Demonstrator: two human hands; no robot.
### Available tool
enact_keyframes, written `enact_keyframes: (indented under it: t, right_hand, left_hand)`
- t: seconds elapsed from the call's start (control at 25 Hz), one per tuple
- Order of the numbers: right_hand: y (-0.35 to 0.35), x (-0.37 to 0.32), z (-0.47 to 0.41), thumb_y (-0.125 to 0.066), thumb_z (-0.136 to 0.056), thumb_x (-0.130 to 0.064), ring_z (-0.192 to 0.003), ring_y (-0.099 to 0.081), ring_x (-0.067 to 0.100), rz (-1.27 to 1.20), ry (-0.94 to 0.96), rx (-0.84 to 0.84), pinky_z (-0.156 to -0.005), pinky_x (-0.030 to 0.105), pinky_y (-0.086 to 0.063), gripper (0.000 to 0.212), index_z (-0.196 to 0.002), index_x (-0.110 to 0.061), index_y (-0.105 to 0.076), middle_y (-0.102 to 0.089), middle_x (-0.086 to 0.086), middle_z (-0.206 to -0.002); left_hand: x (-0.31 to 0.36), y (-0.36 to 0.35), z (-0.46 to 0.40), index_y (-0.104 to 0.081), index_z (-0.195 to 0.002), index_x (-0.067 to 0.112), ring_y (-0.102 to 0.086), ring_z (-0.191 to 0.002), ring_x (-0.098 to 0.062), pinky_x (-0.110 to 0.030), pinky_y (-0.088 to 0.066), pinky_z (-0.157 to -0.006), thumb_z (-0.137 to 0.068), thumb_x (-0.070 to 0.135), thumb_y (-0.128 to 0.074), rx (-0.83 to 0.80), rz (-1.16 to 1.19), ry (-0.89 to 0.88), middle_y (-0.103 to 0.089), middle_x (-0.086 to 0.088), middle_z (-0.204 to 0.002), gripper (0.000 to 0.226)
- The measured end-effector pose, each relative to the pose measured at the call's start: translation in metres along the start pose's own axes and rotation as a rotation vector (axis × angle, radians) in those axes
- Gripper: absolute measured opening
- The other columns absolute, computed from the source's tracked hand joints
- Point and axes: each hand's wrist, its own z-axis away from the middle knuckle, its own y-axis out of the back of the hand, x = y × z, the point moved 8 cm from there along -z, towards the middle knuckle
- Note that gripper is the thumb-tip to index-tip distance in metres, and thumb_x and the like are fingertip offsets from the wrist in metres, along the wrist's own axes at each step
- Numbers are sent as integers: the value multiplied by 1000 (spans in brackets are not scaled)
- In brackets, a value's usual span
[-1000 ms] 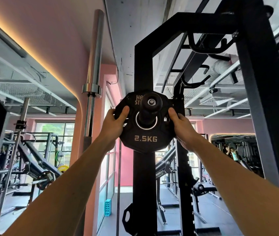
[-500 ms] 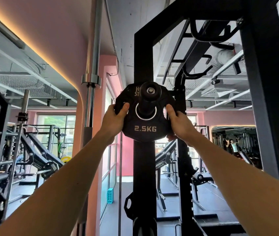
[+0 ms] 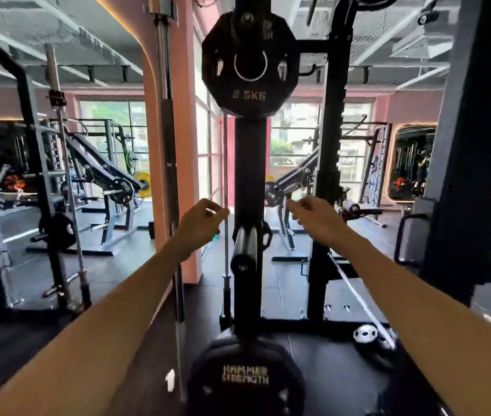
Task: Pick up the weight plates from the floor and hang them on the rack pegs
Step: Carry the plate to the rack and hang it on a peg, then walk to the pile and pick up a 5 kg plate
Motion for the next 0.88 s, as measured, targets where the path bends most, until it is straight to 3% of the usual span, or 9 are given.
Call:
enact_keyframes:
  t: [0.16,0.28,0.4,0.48,0.56,0.68,0.88]
  right_hand:
    - [-45,67,97,-53,-96,-41,-75,-51,23,-10,-163,-134,-61,30,-37,38,-91,-3,-58,-57,6,-79]
    - [-81,117,178,-53,-96,-41,-69,-50,18,-4,-303,-255,-56,27,-36,30,-87,-12,-55,-53,-1,-74]
    - [-116,162,268,-55,-96,-39,-77,-52,19,16,-431,-315,-63,28,-37,27,-83,-15,-56,-53,-5,-71]
    - [-141,187,333,-55,-95,-40,-87,-55,20,15,-524,-373,-72,28,-38,28,-93,-13,-60,-59,-1,-84]
    - [-159,205,402,-54,-95,-42,-94,-55,19,7,-649,-434,-78,29,-39,32,-105,-12,-61,-61,1,-99]
    - [-179,216,491,-51,-97,-41,-91,-55,17,-24,-799,-518,-79,34,-44,33,-107,-11,-59,-61,-2,-95]
    - [-207,222,652,-49,-97,-44,-118,-54,24,-16,-1135,-591,-95,35,-43,46,-128,-11,-54,-57,7,-129]
  left_hand:
    - [-89,-38,95,-56,-83,24,-66,-74,-27,-35,-52,-72,-87,37,-66,-64,-116,152,-68,-8,-83,17]
    - [-153,-61,175,-60,-91,18,-62,-77,-20,-32,-50,-78,-91,31,-64,-132,-244,273,-66,-2,-83,14]
    - [-213,-83,256,-62,-98,18,-60,-83,-16,-27,-46,-71,-91,34,-63,-264,-319,383,-66,1,-89,17]
    - [-252,-94,311,-61,-100,18,-57,-84,-15,-25,-43,-66,-92,35,-62,-362,-340,471,-62,2,-89,18]
    - [-287,-104,366,-59,-101,21,-58,-88,-15,-25,-42,-69,-92,38,-61,-459,-366,552,-63,0,-97,19]
    - [-330,-113,445,-56,-107,22,-58,-92,-17,-28,-43,-77,-94,41,-57,-617,-380,674,-61,0,-102,23]
    - [-390,-110,582,-57,-114,19,-59,-80,-13,-29,-46,-67,-94,45,-56,-881,-473,891,-62,0,-96,33]
